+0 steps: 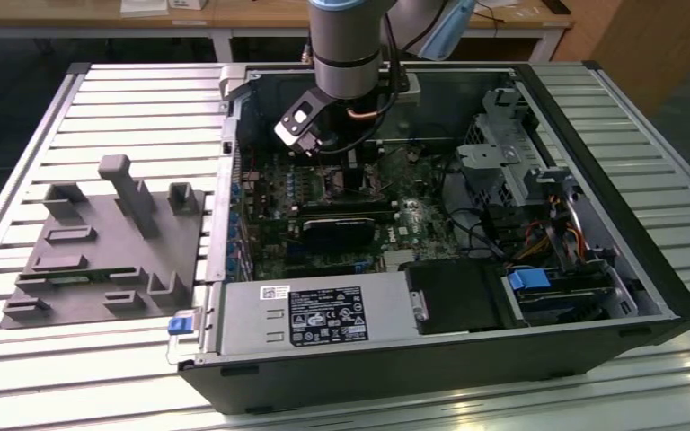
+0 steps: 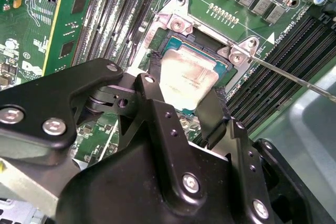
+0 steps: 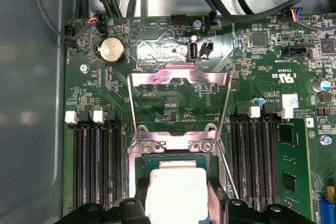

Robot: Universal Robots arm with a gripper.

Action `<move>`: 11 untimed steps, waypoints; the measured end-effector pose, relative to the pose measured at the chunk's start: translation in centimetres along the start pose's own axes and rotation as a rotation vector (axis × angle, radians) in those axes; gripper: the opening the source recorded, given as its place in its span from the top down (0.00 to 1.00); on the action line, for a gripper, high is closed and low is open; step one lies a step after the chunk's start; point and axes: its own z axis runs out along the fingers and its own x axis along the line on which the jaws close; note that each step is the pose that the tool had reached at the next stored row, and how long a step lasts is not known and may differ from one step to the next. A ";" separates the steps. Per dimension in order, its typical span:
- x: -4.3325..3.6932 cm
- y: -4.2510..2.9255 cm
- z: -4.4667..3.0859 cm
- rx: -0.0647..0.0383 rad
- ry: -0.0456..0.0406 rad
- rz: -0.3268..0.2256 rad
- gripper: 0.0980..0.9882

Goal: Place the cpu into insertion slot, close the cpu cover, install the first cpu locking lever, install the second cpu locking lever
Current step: 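Place the cpu into insertion slot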

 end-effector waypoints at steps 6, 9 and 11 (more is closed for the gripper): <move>0.00 0.00 0.00 0.000 -0.0002 0.000 0.50; 0.00 0.00 0.00 0.000 -0.0003 0.000 0.43; 0.00 0.00 0.00 0.000 -0.0004 0.000 0.43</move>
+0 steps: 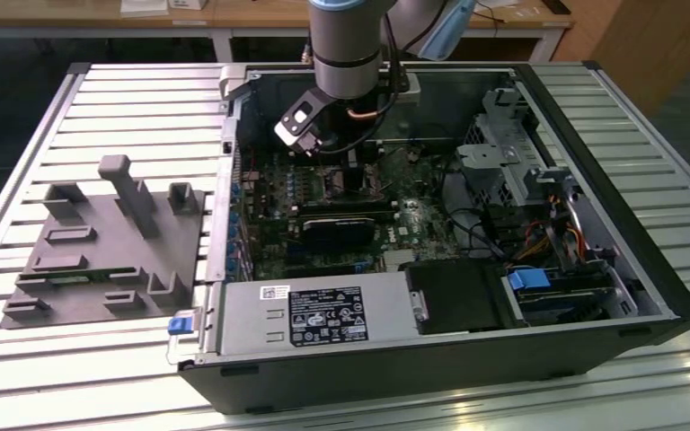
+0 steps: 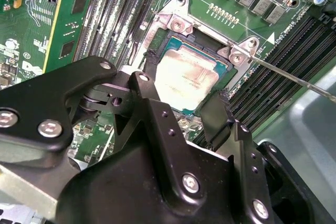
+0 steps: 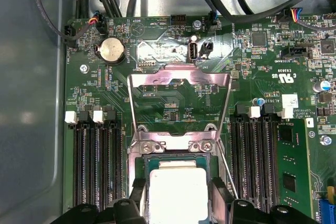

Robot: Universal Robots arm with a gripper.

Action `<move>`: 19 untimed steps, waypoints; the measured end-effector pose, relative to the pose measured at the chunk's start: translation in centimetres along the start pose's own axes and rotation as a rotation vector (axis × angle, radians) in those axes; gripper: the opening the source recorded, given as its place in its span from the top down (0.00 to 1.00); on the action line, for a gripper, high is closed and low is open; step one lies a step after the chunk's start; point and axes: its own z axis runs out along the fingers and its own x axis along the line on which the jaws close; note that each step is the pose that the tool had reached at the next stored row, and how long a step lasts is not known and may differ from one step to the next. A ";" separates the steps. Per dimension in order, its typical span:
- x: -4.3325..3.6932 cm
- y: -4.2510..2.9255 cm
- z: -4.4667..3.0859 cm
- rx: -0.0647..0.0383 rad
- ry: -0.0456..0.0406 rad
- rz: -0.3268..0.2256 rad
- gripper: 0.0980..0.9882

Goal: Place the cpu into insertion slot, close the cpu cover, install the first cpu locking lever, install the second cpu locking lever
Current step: 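Place the cpu into insertion slot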

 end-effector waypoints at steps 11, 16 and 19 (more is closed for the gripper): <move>0.01 0.13 -1.40 0.000 -0.0001 0.000 0.43; 0.01 0.13 -1.44 0.000 0.0001 0.000 0.43; 0.01 0.13 -1.47 0.000 0.0000 0.000 0.52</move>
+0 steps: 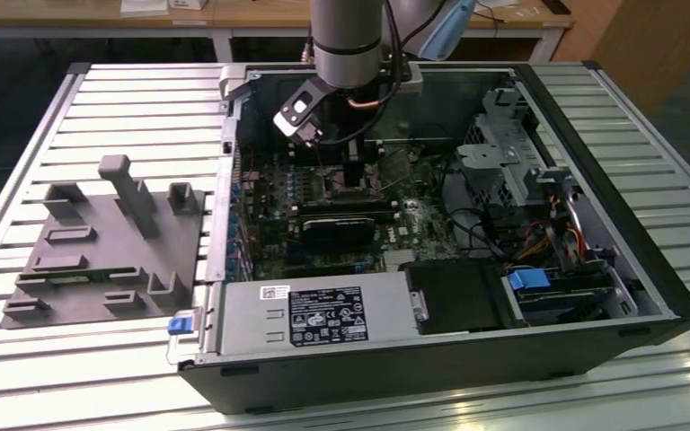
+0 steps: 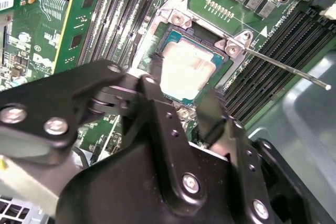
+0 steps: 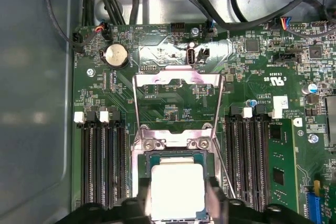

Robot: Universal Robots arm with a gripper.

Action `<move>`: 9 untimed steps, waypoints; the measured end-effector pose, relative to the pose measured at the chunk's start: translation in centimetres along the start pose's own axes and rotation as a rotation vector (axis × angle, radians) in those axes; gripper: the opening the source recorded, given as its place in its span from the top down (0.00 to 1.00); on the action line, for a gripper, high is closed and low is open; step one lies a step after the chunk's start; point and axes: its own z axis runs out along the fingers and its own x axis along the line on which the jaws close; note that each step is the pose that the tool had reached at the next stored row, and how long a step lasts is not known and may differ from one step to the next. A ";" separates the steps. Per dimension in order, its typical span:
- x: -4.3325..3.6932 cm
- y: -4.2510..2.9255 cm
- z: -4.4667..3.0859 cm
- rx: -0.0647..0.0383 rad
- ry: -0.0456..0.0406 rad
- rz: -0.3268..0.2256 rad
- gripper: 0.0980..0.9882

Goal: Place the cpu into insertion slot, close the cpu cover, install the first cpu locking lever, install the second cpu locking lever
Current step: 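Place the cpu into insertion slot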

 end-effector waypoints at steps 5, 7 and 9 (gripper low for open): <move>0.00 0.00 -0.04 0.000 0.0000 0.000 0.72; 0.00 0.00 -0.06 0.000 0.0001 0.000 0.78; 0.00 0.01 -0.08 0.000 0.0000 0.000 0.92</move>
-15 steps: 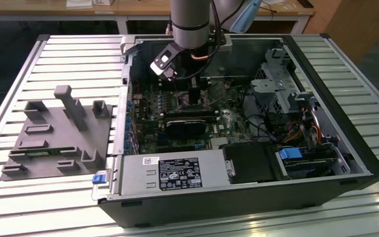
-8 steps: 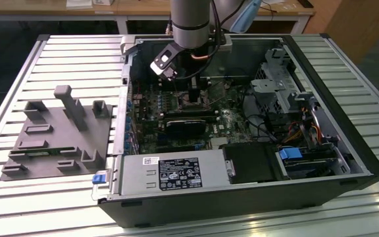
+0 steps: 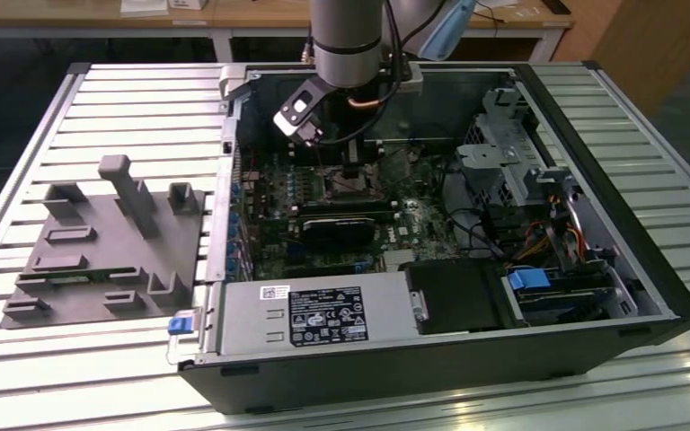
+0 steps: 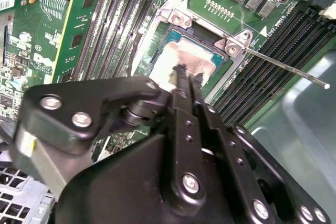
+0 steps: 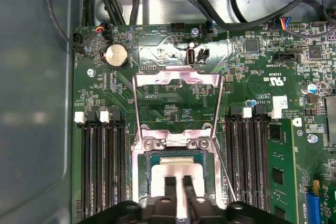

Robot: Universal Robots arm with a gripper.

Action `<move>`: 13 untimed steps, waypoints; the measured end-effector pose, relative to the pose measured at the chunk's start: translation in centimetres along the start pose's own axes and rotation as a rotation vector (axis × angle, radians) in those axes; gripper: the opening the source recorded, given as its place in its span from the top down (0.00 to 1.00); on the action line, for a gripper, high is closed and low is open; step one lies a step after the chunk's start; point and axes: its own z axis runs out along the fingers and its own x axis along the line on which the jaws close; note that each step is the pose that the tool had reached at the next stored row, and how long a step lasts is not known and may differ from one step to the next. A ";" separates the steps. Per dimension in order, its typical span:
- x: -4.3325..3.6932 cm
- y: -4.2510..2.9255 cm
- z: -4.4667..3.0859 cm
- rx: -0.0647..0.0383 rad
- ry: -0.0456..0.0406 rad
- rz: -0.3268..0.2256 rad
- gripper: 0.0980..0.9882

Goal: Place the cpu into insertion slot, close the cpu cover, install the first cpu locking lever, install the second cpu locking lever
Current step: 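Place the cpu into insertion slot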

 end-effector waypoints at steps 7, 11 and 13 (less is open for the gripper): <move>0.00 0.00 -0.06 0.000 0.0000 0.000 1.00; 0.00 -0.02 0.17 0.000 0.0117 0.001 1.00; 0.00 -0.03 0.32 0.001 0.0117 0.001 1.00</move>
